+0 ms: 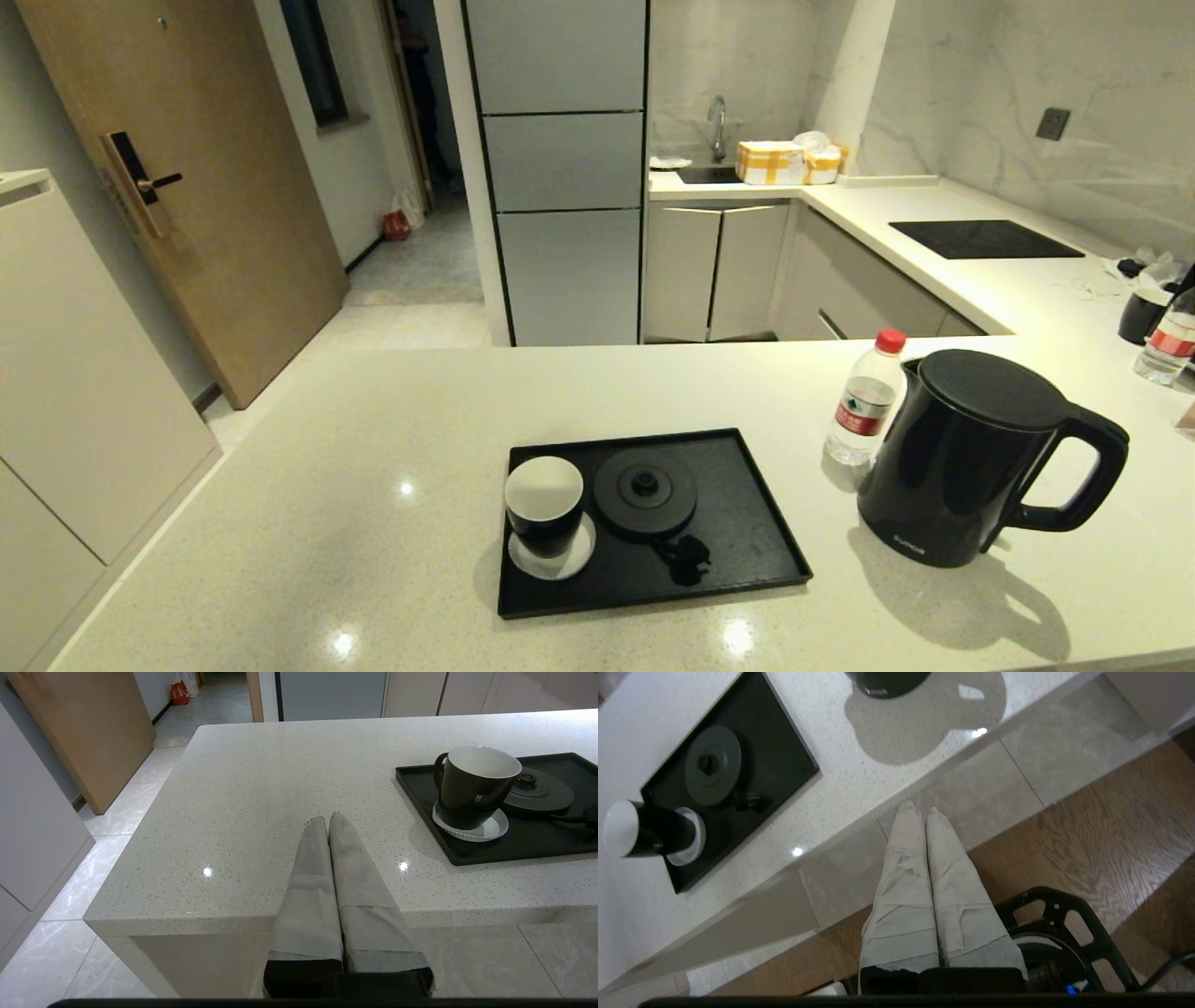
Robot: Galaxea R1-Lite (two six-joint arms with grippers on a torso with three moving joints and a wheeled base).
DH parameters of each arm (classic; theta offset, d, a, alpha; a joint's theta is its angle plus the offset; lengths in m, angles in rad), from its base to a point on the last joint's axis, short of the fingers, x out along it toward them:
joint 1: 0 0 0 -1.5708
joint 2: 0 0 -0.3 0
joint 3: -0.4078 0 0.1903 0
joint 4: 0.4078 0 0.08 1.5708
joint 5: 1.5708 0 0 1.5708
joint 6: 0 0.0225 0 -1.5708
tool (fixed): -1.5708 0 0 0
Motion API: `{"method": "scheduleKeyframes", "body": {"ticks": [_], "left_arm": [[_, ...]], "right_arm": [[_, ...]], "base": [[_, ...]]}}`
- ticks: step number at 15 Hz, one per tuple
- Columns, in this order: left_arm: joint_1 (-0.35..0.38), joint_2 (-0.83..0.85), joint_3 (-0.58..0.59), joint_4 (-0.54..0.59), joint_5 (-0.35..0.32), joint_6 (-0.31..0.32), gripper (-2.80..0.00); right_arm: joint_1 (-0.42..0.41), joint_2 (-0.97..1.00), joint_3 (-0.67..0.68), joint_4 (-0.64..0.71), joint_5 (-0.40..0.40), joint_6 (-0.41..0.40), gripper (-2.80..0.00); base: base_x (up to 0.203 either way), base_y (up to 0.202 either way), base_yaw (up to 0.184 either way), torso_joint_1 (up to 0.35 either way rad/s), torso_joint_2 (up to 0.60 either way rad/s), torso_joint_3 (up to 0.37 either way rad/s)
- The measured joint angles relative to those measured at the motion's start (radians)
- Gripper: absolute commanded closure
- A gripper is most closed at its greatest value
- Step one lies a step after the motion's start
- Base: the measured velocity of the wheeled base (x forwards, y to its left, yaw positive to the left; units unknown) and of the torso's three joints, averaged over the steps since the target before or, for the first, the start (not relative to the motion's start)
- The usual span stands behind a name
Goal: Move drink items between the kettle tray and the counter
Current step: Return the kettle to its original position
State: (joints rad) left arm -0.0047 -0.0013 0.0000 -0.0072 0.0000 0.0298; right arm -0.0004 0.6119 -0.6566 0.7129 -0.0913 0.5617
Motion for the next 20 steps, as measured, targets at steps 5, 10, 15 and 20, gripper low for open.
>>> {"method": "scheduleKeyframes", "body": {"ticks": [5, 10, 15, 20], "left_arm": [[0.0, 0.0, 0.0, 0.0, 0.0, 0.0, 0.0], [0.0, 0.0, 0.0, 0.0, 0.0, 0.0, 0.0], [0.0, 0.0, 0.0, 0.0, 0.0, 0.0, 0.0], [0.0, 0.0, 0.0, 0.0, 0.0, 0.0, 0.0]], "right_arm": [[0.0, -0.025, 0.004, 0.021, -0.003, -0.006, 0.0], [-0.001, 0.012, 0.03, 0.014, -0.039, -0.007, 0.0], [-0.02, 0.268, 0.152, -0.269, -0.152, -0.048, -2.8], [-0.075, 0.52, 0.265, -0.732, -0.218, -0.198, -2.8]], "base": [[0.0, 0.0, 0.0, 0.0, 0.0, 0.0], [0.0, 0.0, 0.0, 0.0, 0.0, 0.0], [0.0, 0.0, 0.0, 0.0, 0.0, 0.0], [0.0, 0.0, 0.0, 0.0, 0.0, 0.0]]}}
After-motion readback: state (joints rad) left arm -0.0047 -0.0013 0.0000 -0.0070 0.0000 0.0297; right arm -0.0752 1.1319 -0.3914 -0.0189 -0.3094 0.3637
